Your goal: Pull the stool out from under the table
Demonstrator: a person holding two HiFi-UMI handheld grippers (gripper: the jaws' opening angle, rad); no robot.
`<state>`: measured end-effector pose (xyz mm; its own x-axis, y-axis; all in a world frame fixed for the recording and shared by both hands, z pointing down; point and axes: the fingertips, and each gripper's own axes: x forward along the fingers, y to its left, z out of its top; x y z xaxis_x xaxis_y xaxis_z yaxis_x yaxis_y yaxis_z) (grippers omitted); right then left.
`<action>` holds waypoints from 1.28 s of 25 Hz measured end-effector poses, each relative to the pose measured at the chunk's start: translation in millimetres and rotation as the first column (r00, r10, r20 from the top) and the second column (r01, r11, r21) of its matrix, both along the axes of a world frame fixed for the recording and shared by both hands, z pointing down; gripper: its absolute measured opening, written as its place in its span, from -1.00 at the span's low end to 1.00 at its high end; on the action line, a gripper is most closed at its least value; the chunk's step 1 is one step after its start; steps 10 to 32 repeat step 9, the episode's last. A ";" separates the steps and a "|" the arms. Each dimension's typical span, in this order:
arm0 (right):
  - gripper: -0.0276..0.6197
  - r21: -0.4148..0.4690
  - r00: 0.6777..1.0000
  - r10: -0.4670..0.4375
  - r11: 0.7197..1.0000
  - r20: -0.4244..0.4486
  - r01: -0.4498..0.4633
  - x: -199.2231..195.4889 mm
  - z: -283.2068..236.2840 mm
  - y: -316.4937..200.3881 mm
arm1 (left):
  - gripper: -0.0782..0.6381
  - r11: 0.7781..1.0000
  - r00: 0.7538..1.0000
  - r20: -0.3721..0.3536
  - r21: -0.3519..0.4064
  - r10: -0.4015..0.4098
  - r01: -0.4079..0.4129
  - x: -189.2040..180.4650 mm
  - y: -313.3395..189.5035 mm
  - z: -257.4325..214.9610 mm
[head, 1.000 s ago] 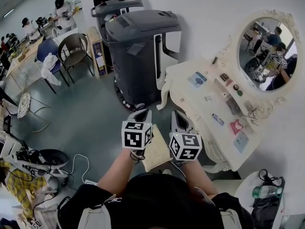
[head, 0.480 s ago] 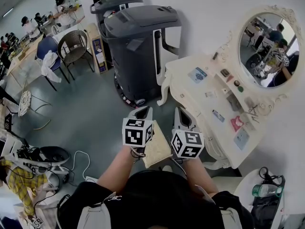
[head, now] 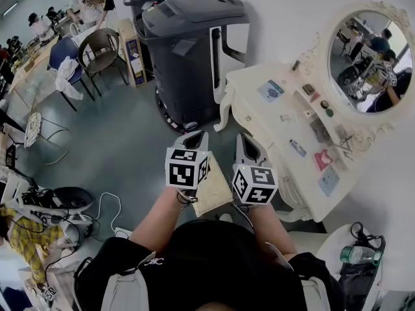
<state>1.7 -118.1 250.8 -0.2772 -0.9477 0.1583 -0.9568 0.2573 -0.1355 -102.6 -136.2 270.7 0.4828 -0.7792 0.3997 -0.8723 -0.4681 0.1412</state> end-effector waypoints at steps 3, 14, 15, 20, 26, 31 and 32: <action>-0.91 -0.005 1.000 -0.008 1.000 -0.005 0.008 -1.8 2.0 1.1 | -0.76 1.000 1.000 0.000 -0.003 -0.002 0.002 0.5 1.2 1.2; -0.91 -0.005 1.000 -0.013 1.000 -0.009 0.013 -1.9 2.5 -0.2 | -0.76 1.000 1.000 0.005 -0.005 0.000 0.000 2.2 0.4 3.4; -0.91 -0.005 1.000 -0.013 1.000 -0.009 0.013 -1.9 2.5 -0.2 | -0.76 1.000 1.000 0.005 -0.005 0.000 0.000 2.2 0.4 3.4; -0.91 -0.005 1.000 -0.013 1.000 -0.009 0.013 -1.9 2.5 -0.2 | -0.76 1.000 1.000 0.005 -0.005 0.000 0.000 2.2 0.4 3.4; -0.91 -0.005 1.000 -0.013 1.000 -0.009 0.013 -1.9 2.5 -0.2 | -0.76 1.000 1.000 0.005 -0.005 0.000 0.000 2.2 0.4 3.4; -0.91 -0.005 1.000 -0.013 1.000 -0.009 0.013 -1.9 2.5 -0.2 | -0.76 1.000 1.000 0.005 -0.005 0.000 0.000 2.2 0.4 3.4; -0.91 -0.005 1.000 -0.013 1.000 -0.009 0.013 -1.9 2.5 -0.2 | -0.76 1.000 1.000 0.005 -0.005 0.000 0.000 2.2 0.4 3.4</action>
